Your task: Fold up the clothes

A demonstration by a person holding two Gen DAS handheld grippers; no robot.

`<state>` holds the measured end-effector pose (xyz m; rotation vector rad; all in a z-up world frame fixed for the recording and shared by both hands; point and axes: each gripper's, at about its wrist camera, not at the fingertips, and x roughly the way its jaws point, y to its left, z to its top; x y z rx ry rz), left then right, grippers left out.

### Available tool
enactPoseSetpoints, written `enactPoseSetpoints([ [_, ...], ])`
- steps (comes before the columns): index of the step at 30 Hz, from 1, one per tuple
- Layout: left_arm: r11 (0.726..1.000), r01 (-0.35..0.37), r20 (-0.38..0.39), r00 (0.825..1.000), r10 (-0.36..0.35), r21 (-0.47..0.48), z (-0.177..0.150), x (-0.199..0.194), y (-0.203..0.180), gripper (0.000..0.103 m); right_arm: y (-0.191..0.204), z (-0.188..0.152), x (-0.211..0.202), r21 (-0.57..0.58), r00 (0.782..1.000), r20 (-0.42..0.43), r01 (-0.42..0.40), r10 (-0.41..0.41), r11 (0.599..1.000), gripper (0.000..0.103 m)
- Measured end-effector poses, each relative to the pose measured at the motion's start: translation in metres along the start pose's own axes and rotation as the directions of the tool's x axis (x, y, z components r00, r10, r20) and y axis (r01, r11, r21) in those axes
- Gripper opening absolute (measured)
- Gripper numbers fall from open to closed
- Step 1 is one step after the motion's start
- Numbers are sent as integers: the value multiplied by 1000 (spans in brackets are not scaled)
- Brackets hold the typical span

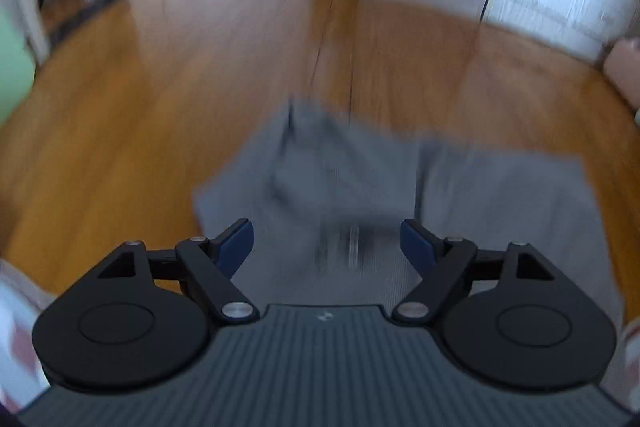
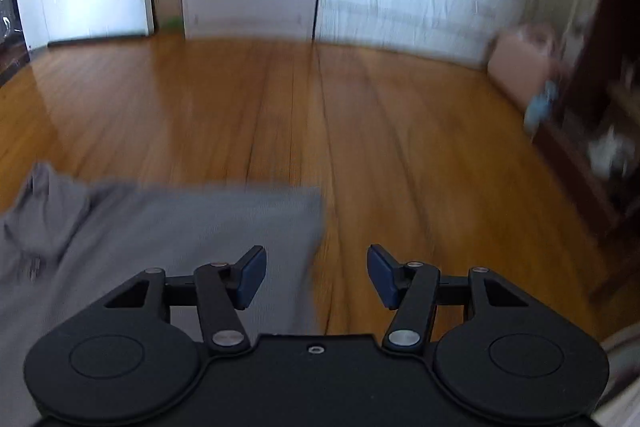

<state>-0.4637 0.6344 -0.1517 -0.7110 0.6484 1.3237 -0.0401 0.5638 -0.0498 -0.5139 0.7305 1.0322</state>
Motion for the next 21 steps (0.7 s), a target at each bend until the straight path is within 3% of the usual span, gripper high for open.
enactPoseSetpoints([
  [2,1000,1,-74,997,-3,-29,-45,5,7,80,-10,-49,0,50,997,-70,-32,36,998,61],
  [5,995,-56,-206,978,38,-81,-95,2,29,80,-25,-117,-12,118,986,-155,-51,69,992,61],
  [7,992,-65,-215,976,39,-112,-111,-9,45,80,-36,-151,-22,160,980,-182,-45,75,986,61],
  [13,964,-46,-212,977,-10,-261,-123,-29,85,81,-64,-221,-50,375,965,-197,-89,173,923,61],
  [17,944,-11,-223,973,-66,-329,-109,-18,95,81,-67,-250,-50,467,932,-237,-138,274,874,61],
  [21,949,29,-242,964,-110,-315,-115,-16,94,81,-57,-264,-37,541,902,-253,-167,349,824,65],
])
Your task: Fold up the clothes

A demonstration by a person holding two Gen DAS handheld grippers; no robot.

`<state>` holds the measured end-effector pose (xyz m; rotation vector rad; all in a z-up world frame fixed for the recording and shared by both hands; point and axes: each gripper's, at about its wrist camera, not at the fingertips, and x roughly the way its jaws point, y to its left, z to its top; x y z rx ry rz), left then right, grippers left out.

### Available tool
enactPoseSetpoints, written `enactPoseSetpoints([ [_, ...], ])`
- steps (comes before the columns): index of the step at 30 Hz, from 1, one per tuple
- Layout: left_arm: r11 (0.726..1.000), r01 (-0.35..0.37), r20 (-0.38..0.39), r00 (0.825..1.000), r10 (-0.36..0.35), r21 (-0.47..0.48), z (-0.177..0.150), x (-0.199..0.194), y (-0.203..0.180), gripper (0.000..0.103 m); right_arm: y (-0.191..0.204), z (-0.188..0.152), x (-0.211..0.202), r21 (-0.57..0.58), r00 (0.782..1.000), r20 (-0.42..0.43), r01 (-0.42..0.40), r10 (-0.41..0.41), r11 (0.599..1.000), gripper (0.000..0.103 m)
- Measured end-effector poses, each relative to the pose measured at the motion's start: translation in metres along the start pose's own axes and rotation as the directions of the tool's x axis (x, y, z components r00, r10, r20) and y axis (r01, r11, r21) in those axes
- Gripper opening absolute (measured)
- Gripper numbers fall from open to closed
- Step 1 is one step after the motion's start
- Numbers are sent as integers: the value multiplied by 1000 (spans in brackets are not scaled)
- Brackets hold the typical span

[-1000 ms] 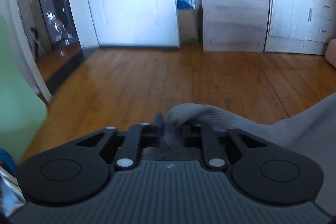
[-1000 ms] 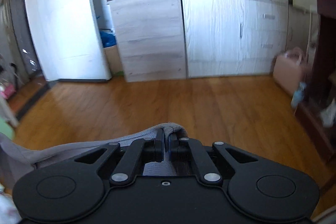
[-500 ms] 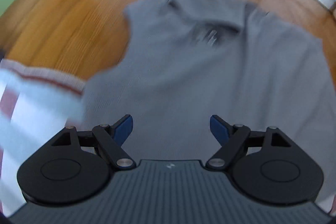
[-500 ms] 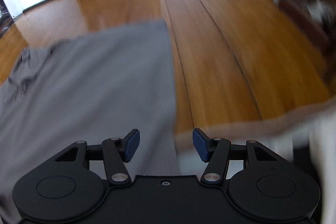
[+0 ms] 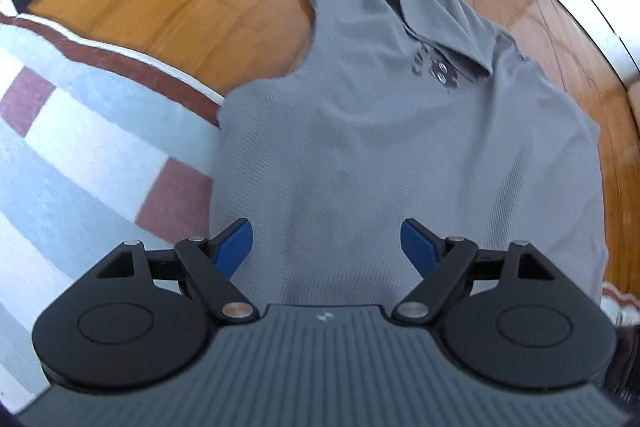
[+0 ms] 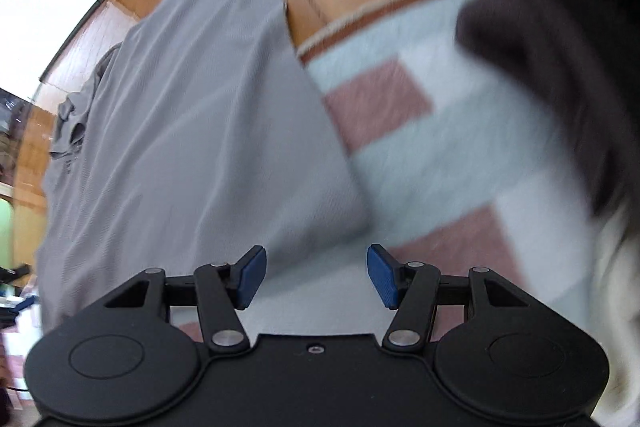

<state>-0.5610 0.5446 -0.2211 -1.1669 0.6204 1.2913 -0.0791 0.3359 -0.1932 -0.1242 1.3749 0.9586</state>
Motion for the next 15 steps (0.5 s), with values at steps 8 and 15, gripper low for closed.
enactPoseSetpoints([
  [8,992,-112,56,992,115,-61,7,-10,27,81,49,18,16,-111,975,174,156,-136,981,4],
  [15,980,-154,-25,988,152,-125,-12,-3,60,81,118,-12,-33,-285,800,448,551,-399,784,3],
])
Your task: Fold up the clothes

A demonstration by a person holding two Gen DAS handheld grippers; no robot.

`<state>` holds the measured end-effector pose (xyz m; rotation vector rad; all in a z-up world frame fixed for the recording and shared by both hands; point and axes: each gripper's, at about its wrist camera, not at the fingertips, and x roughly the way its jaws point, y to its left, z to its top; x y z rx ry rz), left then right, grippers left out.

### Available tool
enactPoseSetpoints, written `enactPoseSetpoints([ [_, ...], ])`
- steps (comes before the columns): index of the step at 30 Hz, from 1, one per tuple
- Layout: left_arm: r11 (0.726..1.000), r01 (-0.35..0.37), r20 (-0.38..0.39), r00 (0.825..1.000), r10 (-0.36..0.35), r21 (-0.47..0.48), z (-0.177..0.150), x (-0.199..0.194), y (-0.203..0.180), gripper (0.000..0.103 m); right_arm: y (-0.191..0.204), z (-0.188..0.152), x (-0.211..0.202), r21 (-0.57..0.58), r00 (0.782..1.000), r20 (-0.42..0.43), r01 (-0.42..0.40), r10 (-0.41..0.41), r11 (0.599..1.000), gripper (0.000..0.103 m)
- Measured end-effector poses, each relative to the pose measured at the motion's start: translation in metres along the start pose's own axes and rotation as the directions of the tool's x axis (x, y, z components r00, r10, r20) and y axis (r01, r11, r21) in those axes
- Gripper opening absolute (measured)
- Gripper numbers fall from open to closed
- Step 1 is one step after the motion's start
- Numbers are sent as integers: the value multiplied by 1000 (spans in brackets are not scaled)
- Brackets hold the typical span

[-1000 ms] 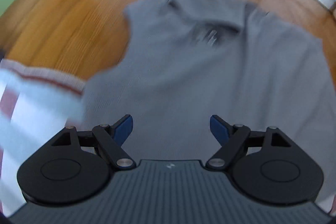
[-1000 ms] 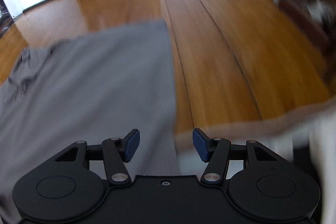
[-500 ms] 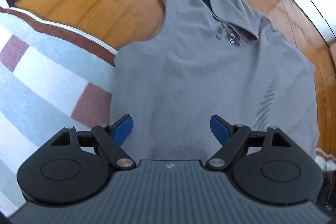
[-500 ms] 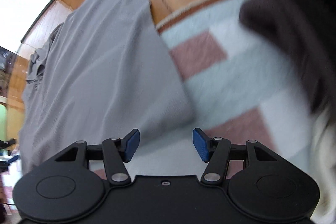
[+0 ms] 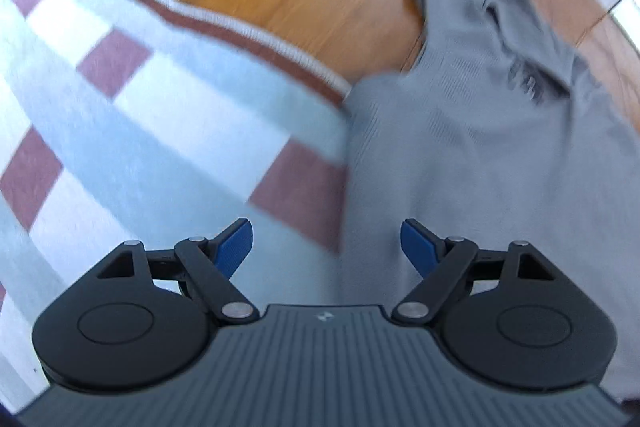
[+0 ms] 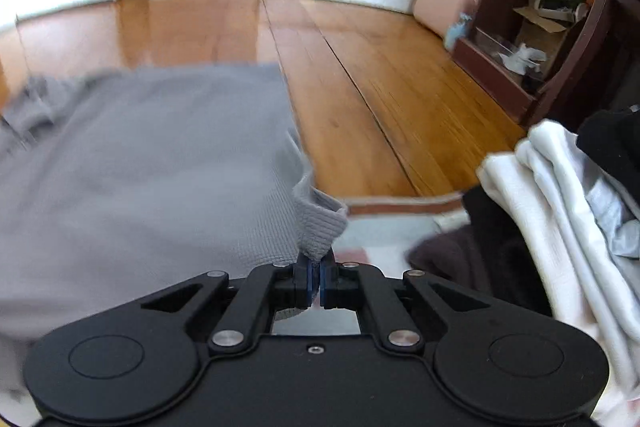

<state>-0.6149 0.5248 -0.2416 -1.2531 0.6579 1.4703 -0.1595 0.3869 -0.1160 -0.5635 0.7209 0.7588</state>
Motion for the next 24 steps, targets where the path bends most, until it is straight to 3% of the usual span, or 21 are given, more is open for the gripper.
enactPoseSetpoints([
  [3,993,98,-59,993,-102,-67,-1,8,14,81,0,-17,49,16,989,-131,76,-74,997,3],
  [4,993,100,-66,992,-104,-60,-1,9,13,81,-2,-25,63,35,983,-166,89,-83,995,3],
  [7,994,106,-88,990,-109,-36,-1,13,10,87,2,-33,69,41,984,-128,131,-125,990,3],
  [10,994,98,-105,990,-93,43,-2,17,-4,102,7,-30,60,23,983,-88,161,-159,987,3],
  [12,991,93,-116,990,-81,96,-2,20,-12,103,7,-27,55,1,982,-55,179,-179,984,3],
  [13,988,93,-118,990,-78,122,-3,21,-17,99,6,-25,52,-13,981,-35,188,-188,982,3],
  [14,982,118,-88,990,-106,146,-3,17,-19,73,4,-23,49,-27,980,-16,197,-197,980,3],
  [16,971,143,-55,989,-135,191,-3,10,-27,3,3,-25,55,-70,973,-21,226,-228,972,3],
  [17,966,143,-47,990,-136,214,-2,8,-31,2,3,-28,62,-95,968,-38,243,-247,965,3],
  [20,947,33,55,997,-54,319,-6,-6,-47,2,9,-39,70,-143,963,-86,242,-255,960,3],
  [22,935,-3,108,993,-38,354,-6,-16,-53,2,14,-41,63,-161,963,-65,249,-262,955,6],
  [23,933,-7,124,991,-41,360,-5,-20,-53,2,16,-41,58,-178,961,-54,256,-270,950,9],
  [24,934,-1,125,991,-47,358,-3,-21,-52,2,18,-40,52,-192,957,-47,271,-285,943,24],
])
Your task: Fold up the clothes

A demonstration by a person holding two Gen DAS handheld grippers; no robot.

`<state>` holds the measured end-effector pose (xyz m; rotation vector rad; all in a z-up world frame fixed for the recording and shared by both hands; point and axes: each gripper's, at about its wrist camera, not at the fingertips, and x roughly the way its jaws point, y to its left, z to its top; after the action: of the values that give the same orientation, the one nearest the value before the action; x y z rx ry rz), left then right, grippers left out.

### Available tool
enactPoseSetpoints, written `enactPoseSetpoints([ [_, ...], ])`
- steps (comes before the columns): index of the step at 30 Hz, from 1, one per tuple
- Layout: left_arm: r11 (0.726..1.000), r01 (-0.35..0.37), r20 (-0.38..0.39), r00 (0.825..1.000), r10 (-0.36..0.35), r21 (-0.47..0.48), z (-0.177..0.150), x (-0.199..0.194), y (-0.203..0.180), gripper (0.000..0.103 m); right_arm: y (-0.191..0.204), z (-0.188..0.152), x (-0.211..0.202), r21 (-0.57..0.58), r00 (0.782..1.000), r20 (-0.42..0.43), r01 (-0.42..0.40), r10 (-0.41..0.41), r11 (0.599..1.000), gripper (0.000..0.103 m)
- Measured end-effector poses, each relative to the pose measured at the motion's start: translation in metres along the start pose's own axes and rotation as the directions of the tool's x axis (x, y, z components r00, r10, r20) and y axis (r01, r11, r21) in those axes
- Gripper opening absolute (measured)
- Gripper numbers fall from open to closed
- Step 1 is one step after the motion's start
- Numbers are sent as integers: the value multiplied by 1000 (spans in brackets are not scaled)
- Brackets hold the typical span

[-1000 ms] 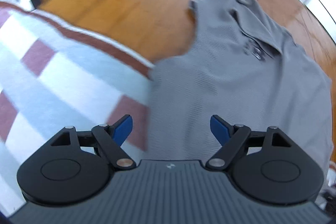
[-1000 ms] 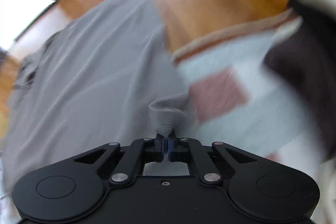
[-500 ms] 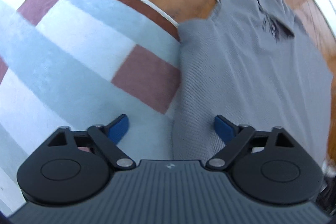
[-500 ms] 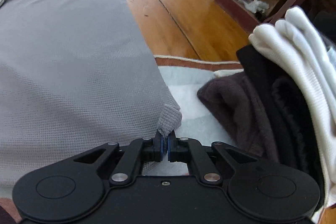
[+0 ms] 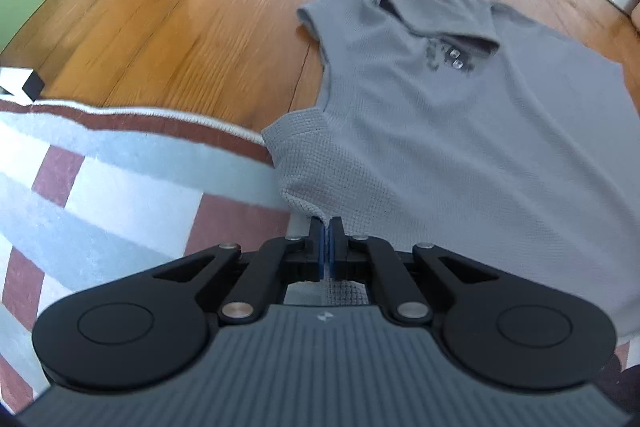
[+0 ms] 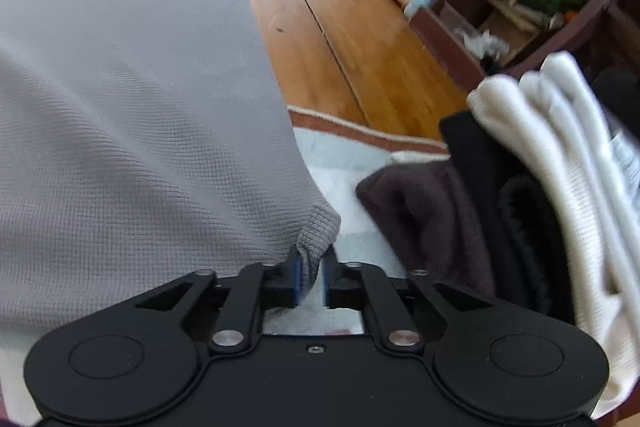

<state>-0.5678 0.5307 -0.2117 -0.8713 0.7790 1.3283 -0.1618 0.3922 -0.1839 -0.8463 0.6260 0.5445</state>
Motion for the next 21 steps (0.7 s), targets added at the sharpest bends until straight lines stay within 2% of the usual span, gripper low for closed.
enactPoseSetpoints([
  [1,1000,-2,-3,1000,2,-4,1,3,-1,2,-1,0,-5,-6,999,5,33,-33,999,36],
  [2,1000,-6,-10,1000,6,-8,2,6,-1,2,-1,-1,-9,-12,996,30,89,-88,996,39],
  [4,1000,1,-27,1000,-1,-21,2,9,-1,2,1,-5,-31,-42,970,137,208,-201,977,46],
  [5,1000,8,-35,999,-9,-30,2,11,-2,2,4,-6,-43,-76,966,185,197,-180,977,46],
  [6,999,20,-44,999,-22,-49,2,11,1,2,6,-5,-56,-105,974,202,127,-104,986,46],
  [7,997,39,-49,998,-43,-70,1,12,2,2,7,-3,-68,-125,981,193,-4,28,992,46],
  [8,994,58,-54,997,-63,-91,0,13,3,2,9,-2,-80,-141,970,177,-141,165,980,46],
  [9,992,76,-61,995,-83,-102,-1,14,3,2,13,0,-89,-150,938,136,-299,319,942,46],
  [10,990,92,-67,993,-99,-111,-1,15,2,2,20,2,-97,-153,876,82,-460,475,875,46],
  [11,991,87,-68,993,-94,-97,-2,15,-1,2,27,3,-103,-149,791,28,-601,611,785,46],
  [12,993,82,-68,994,-87,-83,-3,15,-4,2,38,3,-106,-144,705,-32,-704,708,695,46],
  [14,997,55,-62,996,-58,-50,-4,13,-9,2,61,2,-111,-115,505,-142,-863,851,492,46],
  [16,999,42,-56,997,-43,-30,-5,11,-13,2,86,-3,-120,-122,419,-200,-908,886,402,46],
  [18,998,48,-49,998,-49,-29,-5,11,-14,2,105,-4,-124,-178,418,-227,-906,880,385,46],
  [19,998,53,-43,998,-55,-29,-4,11,-14,2,111,-1,-122,-214,442,-222,-892,869,399,46],
  [21,998,63,-30,997,-64,-28,-3,9,-14,2,121,6,-116,-296,521,-179,-837,835,459,49],
])
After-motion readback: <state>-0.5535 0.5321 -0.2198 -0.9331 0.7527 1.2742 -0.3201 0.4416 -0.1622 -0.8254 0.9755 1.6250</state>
